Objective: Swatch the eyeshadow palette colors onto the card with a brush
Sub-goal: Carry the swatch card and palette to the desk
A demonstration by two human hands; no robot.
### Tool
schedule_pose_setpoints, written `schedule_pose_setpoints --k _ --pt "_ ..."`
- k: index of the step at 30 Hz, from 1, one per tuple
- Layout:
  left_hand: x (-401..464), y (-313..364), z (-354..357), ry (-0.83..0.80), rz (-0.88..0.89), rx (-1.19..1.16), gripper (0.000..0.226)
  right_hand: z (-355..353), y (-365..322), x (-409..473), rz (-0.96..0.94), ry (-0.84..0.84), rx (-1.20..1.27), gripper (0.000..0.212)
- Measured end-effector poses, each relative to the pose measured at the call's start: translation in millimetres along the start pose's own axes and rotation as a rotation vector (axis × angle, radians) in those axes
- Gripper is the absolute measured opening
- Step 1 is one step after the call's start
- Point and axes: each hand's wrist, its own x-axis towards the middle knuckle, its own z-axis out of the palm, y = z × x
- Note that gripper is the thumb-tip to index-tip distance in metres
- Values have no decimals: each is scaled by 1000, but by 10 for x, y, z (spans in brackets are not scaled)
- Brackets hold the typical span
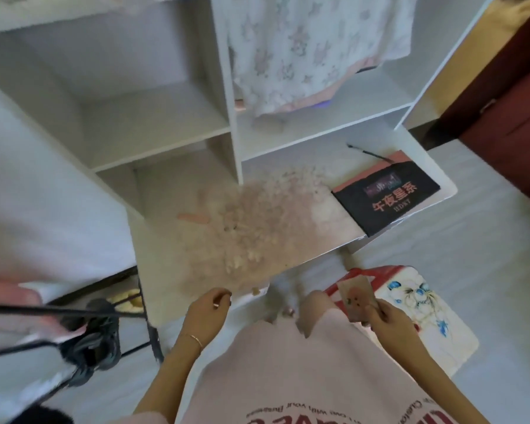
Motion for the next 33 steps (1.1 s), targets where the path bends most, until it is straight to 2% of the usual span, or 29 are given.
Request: schedule_pose_setpoints --k 8,13,15,17,21,26,31,33 --pt "795 698 397 -49 170 166 22 -183 118 316 100 89 112 26" --pt "1077 978 699 -41 213 305 24 -439 98 920 64 82 140 30" --pt "1192 1074 771 13 201 280 22 -558 -17 1249 -4 73 108 32" --pt "1329 1195 827 70 155 260 21 -678 -163 1600 -59 37 63 23" --pt "1679 1519 1003 213 83 316 29 -990 -479 2282 -211 -203 108 15" --pt "2074 1852 1257 368 34 441 51 -1162 -863 3013 -391 -398 58 12" --pt "2180 1768 1473 528 -21 465 72 -999 -1067 3428 -550 -444 97 16" --pt "2211 1652 1552 586 4 523 72 -888 -1031 3532 -623 -451 115 20"
